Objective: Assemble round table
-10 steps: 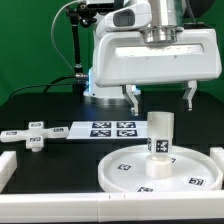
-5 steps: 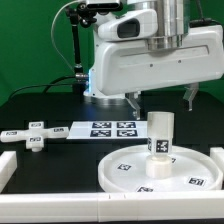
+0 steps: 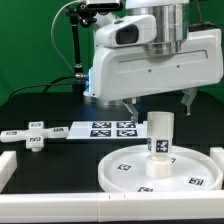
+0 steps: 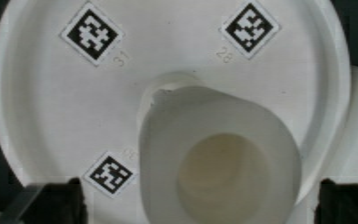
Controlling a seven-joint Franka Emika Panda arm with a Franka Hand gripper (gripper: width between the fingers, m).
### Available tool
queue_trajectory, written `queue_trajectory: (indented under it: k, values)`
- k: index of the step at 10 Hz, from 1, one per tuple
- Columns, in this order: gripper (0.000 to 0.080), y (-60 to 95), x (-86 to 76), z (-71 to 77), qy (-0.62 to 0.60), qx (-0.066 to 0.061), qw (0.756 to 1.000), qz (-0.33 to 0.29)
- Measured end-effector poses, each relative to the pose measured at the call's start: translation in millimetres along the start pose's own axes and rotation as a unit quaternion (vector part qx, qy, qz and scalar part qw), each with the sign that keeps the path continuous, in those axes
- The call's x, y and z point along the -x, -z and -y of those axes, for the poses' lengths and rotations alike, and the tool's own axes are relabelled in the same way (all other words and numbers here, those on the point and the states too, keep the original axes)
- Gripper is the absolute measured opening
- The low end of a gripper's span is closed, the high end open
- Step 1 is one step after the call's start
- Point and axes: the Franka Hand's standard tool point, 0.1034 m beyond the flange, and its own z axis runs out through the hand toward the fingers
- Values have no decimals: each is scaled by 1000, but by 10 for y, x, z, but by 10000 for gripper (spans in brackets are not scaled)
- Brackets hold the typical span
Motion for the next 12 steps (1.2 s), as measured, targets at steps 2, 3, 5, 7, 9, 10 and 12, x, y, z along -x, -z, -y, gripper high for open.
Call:
queue_trajectory:
  k: [2,3,5,7,9,10,12]
  values:
    - [649,-80,49,33,2,3,1000,-6]
    - [649,-91,48,36,3,3,1000,-8]
    - [649,-90,46,36,3,3,1000,-8]
    - [521,-66,15,31,8,3,1000,-9]
    - [412,-63,10,29,8,4,1000,-11]
    - [412,-63,9,28,3,4,1000,-11]
    - [412,-62,8,29,-7,3,1000,-11]
